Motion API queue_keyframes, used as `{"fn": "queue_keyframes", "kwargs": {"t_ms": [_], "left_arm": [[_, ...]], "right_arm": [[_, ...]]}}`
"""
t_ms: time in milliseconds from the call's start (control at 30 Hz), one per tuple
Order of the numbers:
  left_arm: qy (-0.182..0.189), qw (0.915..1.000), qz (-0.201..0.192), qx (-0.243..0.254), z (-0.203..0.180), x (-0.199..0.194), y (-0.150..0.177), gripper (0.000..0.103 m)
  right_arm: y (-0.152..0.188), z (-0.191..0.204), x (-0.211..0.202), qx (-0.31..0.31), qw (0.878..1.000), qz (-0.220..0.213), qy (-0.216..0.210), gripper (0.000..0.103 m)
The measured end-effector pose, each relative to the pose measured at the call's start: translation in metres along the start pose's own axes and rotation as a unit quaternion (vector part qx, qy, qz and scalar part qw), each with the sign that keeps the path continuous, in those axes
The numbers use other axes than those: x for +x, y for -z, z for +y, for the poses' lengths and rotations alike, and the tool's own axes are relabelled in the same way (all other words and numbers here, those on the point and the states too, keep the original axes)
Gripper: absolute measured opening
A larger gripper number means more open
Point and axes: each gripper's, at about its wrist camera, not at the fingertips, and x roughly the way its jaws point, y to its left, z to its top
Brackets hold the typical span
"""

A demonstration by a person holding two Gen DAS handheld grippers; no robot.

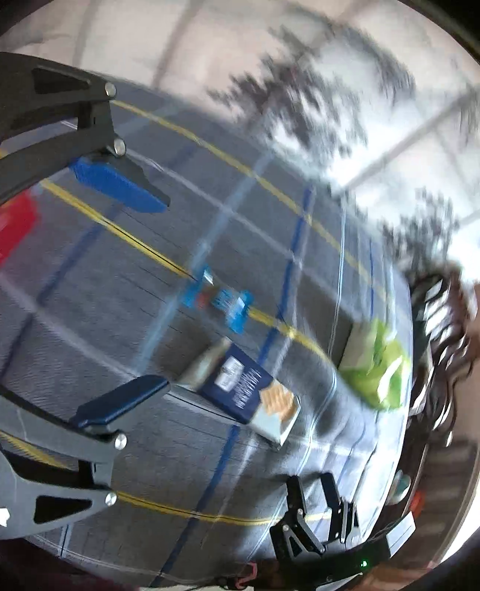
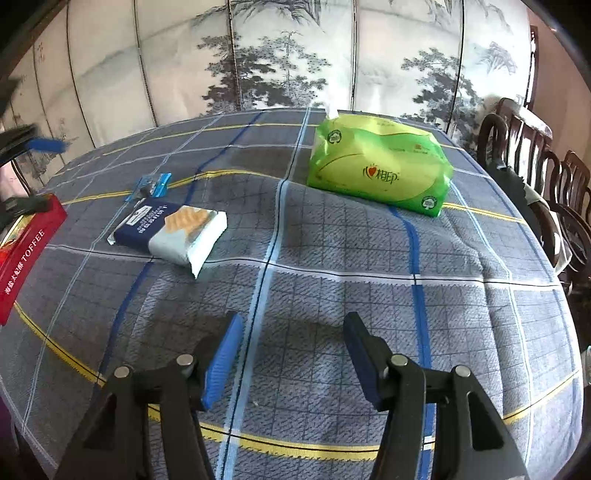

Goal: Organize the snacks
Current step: 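Grasp the blue-wrapped round cake with the left gripper and lift it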

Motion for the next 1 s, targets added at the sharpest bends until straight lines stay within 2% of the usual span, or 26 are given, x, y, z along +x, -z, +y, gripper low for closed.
{"fn": "queue_keyframes", "kwargs": {"t_ms": [67,100,167,233,267,333,433,500,533,600,667,733,833,900,1000], "left_arm": [[0.001,0.9995,0.004,0.031,0.002,0.020,-0.012,0.063],[0.005,0.9991,0.012,0.040,0.004,0.029,-0.016,0.062],[0.035,0.9974,0.037,0.052,0.009,0.052,-0.023,0.062],[0.039,0.9954,0.058,0.065,0.013,0.070,-0.026,0.058],[0.040,0.9950,0.063,0.066,0.013,0.076,-0.026,0.055],[0.069,0.9929,0.071,0.066,0.017,0.085,-0.030,0.055],[0.076,0.9912,0.069,0.084,0.018,0.093,-0.033,0.054],[0.094,0.9901,0.066,0.080,0.022,0.097,-0.040,0.038],[0.114,0.9885,0.071,0.070,0.026,0.101,-0.044,0.026],[0.131,0.9880,0.065,0.050,0.031,0.104,-0.044,0.027],[0.132,0.9889,0.059,0.034,0.034,0.104,-0.043,0.026],[0.114,0.9915,0.061,-0.016,0.037,0.102,-0.039,0.023],[0.077,0.9908,0.051,-0.098,0.032,0.086,-0.021,0.022],[0.060,0.9859,0.039,-0.151,0.028,0.064,-0.008,0.022],[0.054,0.9659,0.032,-0.251,0.016,0.026,0.020,0.022]], "right_arm": [[0.000,-0.005,0.000,0.008,1.000,0.000,-0.011,0.061],[-0.001,-0.007,0.000,0.012,1.000,-0.002,-0.017,0.061],[0.000,-0.011,0.000,0.020,1.000,-0.004,-0.024,0.061],[0.003,-0.015,-0.001,0.027,0.999,-0.006,-0.026,0.061],[0.004,-0.018,-0.002,0.031,0.999,-0.008,-0.027,0.061],[0.004,-0.020,-0.003,0.036,0.999,-0.012,-0.033,0.061],[0.005,-0.020,-0.005,0.045,0.998,-0.017,-0.037,0.061],[0.005,-0.022,-0.005,0.051,0.998,-0.018,-0.034,0.061],[0.005,-0.022,-0.005,0.053,0.998,-0.019,-0.033,0.061],[0.005,-0.023,-0.004,0.056,0.998,-0.018,-0.031,0.061],[0.006,-0.022,-0.003,0.059,0.998,-0.017,-0.029,0.061],[0.005,-0.022,-0.002,0.063,0.998,-0.016,-0.026,0.061],[0.004,-0.024,0.000,0.068,0.997,-0.013,-0.020,0.061],[0.004,-0.024,0.000,0.069,0.997,-0.015,-0.019,0.061],[0.005,-0.025,-0.006,0.069,0.996,-0.031,-0.041,0.061]]}}
